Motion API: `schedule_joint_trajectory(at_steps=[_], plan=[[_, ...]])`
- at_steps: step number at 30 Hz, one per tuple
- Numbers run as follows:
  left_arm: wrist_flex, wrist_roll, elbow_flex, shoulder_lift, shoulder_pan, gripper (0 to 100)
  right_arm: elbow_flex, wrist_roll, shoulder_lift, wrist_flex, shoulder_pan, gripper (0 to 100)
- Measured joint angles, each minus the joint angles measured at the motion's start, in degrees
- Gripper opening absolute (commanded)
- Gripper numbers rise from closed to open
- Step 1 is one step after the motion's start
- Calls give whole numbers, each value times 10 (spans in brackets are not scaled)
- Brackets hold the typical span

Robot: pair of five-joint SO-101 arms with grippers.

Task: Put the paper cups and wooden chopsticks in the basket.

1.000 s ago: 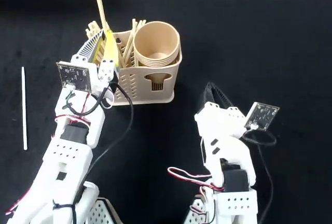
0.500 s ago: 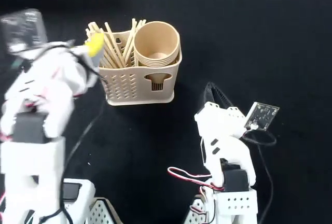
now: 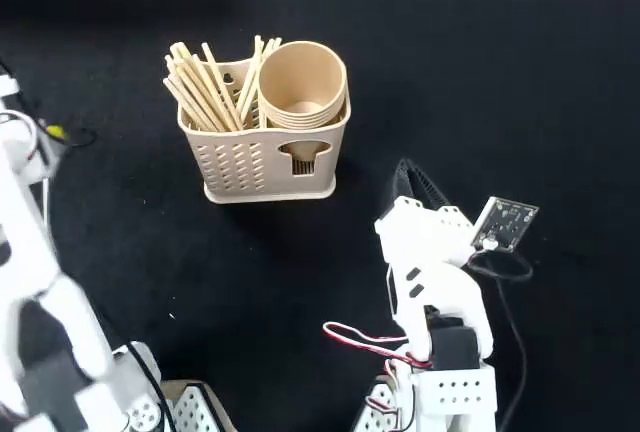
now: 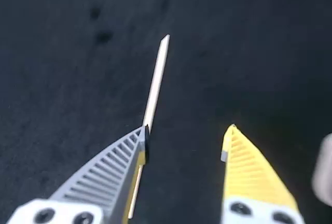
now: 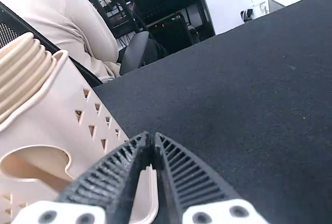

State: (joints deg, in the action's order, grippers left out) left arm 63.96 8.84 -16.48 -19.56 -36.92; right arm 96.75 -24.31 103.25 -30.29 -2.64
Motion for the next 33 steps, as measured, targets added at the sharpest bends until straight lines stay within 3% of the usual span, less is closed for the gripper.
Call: schedule_joint_trajectory(at_steps=[6, 11, 19, 27, 33], plan=[[-42, 65, 83, 245, -55, 228, 0, 0, 0, 0, 0, 15], [-31, 106, 215, 457, -58, 193, 0, 0, 0, -12, 0, 15], [107, 156, 469, 691, -51, 22, 0, 0, 0, -14, 0, 15], [250, 217, 686, 805, -47, 28, 0, 0, 0, -14, 0, 15], [353, 187, 777, 808, -62, 28, 0, 0, 0, -14, 0, 15]])
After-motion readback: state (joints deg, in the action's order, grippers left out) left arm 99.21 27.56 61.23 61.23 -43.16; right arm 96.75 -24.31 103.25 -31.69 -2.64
